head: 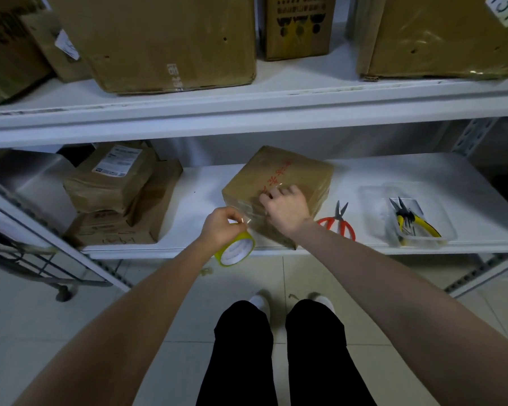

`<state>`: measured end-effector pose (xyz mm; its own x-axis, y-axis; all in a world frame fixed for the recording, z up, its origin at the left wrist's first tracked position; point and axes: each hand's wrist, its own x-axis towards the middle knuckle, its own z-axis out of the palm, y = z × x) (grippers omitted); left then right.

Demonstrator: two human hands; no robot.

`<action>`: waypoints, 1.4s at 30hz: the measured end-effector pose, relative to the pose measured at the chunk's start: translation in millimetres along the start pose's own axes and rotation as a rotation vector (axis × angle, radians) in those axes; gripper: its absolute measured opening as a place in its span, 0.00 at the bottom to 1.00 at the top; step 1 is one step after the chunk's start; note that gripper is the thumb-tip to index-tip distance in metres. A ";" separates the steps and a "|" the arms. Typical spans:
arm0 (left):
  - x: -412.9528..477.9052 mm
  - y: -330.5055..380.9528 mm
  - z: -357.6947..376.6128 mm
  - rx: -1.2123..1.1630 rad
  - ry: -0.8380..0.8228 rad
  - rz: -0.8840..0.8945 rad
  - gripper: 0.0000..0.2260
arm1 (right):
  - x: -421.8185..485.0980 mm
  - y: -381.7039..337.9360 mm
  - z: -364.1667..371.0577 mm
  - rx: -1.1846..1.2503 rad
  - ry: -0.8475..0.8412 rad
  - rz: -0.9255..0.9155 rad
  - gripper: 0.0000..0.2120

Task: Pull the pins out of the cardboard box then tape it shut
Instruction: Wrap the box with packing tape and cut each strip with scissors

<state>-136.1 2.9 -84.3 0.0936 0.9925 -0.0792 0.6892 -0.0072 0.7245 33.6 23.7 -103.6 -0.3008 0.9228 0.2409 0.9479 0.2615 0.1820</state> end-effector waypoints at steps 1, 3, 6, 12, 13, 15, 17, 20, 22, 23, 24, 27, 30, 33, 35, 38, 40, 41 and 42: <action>1.1 1.4 1.0 -0.025 0.000 -0.013 0.12 | 2.5 7.1 -1.9 -0.002 -0.035 -0.020 0.18; 2.7 1.9 3.3 -0.074 -0.013 -0.034 0.11 | 3.3 21.2 -2.4 -0.021 -0.098 -0.021 0.23; 5.5 2.7 3.2 -0.111 -0.017 -0.068 0.05 | 1.0 35.4 -0.8 0.016 -0.115 0.025 0.25; 8.7 -6.9 3.6 -0.121 0.030 -0.129 0.04 | -12.8 -13.9 -11.6 0.667 0.125 0.095 0.06; 8.1 -9.8 2.8 -0.128 0.051 -0.141 0.05 | -11.9 -25.9 -14.9 0.809 0.037 0.195 0.08; 6.8 -12.8 -0.8 -0.151 0.092 -0.136 0.09 | -6.7 -40.4 -14.9 0.985 -0.095 0.303 0.18; 6.2 -18.6 -8.6 -0.180 0.122 -0.134 0.12 | 0.5 -53.2 -13.4 1.069 -0.103 0.310 0.18; 8.1 -32.7 -19.5 -0.224 0.144 -0.124 0.08 | 15.5 -66.8 -11.9 1.151 -0.085 0.350 0.08; 8.8 -44.3 -28.1 -0.279 0.179 -0.150 0.07 | 32.1 -78.5 -9.0 1.150 -0.075 0.386 0.07; 9.1 -49.8 -32.1 -0.321 0.203 -0.179 0.16 | 41.4 -84.3 -7.3 1.135 -0.074 0.407 0.07; 9.3 -52.0 -35.0 -0.368 0.239 -0.219 0.23 | 49.0 -88.2 -4.4 1.123 -0.071 0.427 0.08; 16.5 -67.6 -49.2 -0.421 0.279 -0.301 0.17 | 75.1 -106.9 11.2 1.149 -0.078 0.490 0.13; 28.6 -76.4 -57.4 -0.220 0.259 -0.391 0.14 | 98.6 -119.7 31.4 1.090 -0.155 0.495 0.10; 38.3 -78.0 -61.7 0.057 0.253 -0.421 0.18 | 112.9 -132.3 50.1 1.008 -0.238 0.504 0.09; 49.8 -85.8 -67.4 0.213 0.260 -0.416 0.19 | 128.4 -145.1 65.0 0.980 -0.274 0.524 0.08; 57.7 -96.2 -69.6 0.257 0.252 -0.411 0.18 | 139.2 -151.8 76.9 0.904 -0.323 0.503 0.10; 62.2 -100.5 -68.1 0.278 0.204 -0.422 0.19 | 138.9 -156.2 82.8 0.801 -0.362 0.409 0.09; 67.1 -103.9 -67.5 0.292 0.191 -0.425 0.20 | 138.4 -159.3 86.8 0.751 -0.377 0.365 0.09; 70.3 -104.7 -67.5 0.307 0.185 -0.425 0.20 | 137.4 -160.4 88.9 0.703 -0.380 0.327 0.10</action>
<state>-250.2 81.7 -119.5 -0.3470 0.9204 -0.1800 0.8191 0.3909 0.4199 -150.5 133.7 -184.4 -0.0646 0.9815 -0.1801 0.8633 -0.0355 -0.5034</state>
